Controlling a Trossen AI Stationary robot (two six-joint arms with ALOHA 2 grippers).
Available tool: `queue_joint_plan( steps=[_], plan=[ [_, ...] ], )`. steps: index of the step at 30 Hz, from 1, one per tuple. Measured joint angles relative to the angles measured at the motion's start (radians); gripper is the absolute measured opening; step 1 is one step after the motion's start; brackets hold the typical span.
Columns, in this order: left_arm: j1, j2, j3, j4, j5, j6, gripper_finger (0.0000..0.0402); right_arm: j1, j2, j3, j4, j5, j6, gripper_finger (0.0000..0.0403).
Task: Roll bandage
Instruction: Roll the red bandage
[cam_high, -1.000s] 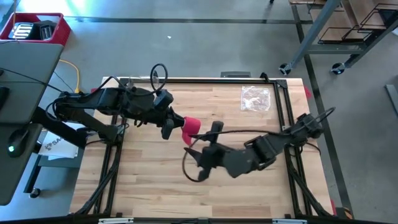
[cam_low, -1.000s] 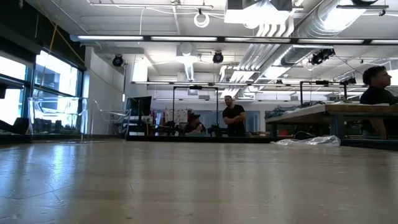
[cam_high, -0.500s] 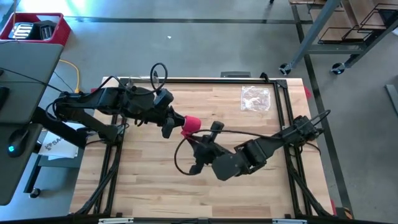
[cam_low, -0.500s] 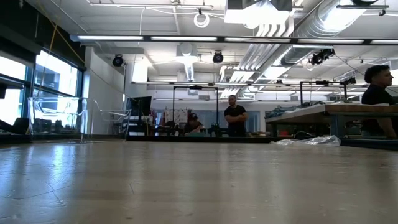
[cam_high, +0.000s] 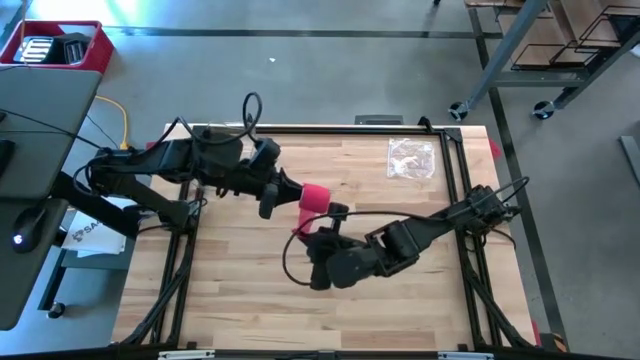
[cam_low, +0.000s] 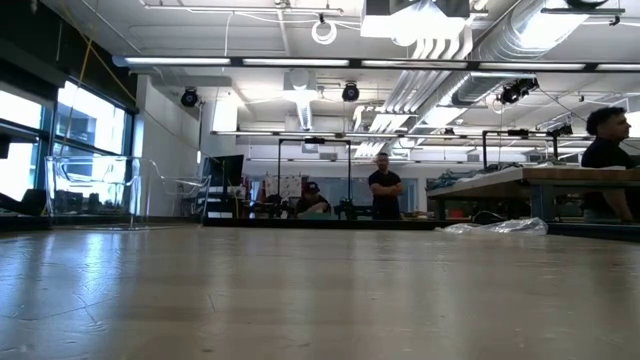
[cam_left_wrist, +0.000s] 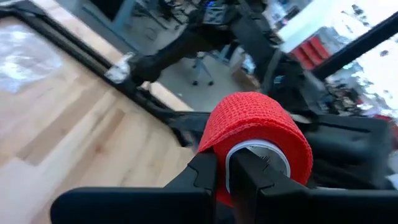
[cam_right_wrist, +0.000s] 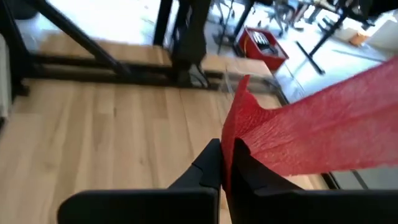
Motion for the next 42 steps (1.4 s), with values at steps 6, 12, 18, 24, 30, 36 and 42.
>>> queue_joint_plan(
  steps=[6,12,18,24,30,36,42],
  plan=[
    [0.002,-0.006,0.000,0.030,-0.012,0.044,0.0015,0.019,-0.004,0.000,0.021,0.009,0.015,0.0000],
    [-0.012,0.001,0.000,-0.043,-0.127,0.236,0.0015,0.048,-0.027,-0.001,0.150,-0.008,0.013,0.0000],
    [-0.044,0.017,0.003,-0.039,-0.140,0.324,0.0015,0.052,-0.106,-0.002,0.242,-0.033,0.091,0.0000],
    [-0.077,0.022,0.003,-0.041,-0.133,0.355,0.0015,0.023,-0.188,-0.003,0.232,-0.064,0.163,0.0000],
    [-0.087,0.023,0.003,-0.019,-0.110,0.357,0.0015,-0.036,-0.223,-0.002,0.191,-0.221,0.237,0.0000],
    [-0.087,0.023,0.003,-0.015,-0.063,0.302,0.0015,-0.083,-0.228,-0.002,0.228,-0.402,0.265,0.0000],
    [-0.086,0.024,0.003,-0.012,0.021,0.292,0.0015,-0.085,-0.254,-0.003,0.231,-0.420,0.240,0.0000]
  ],
)
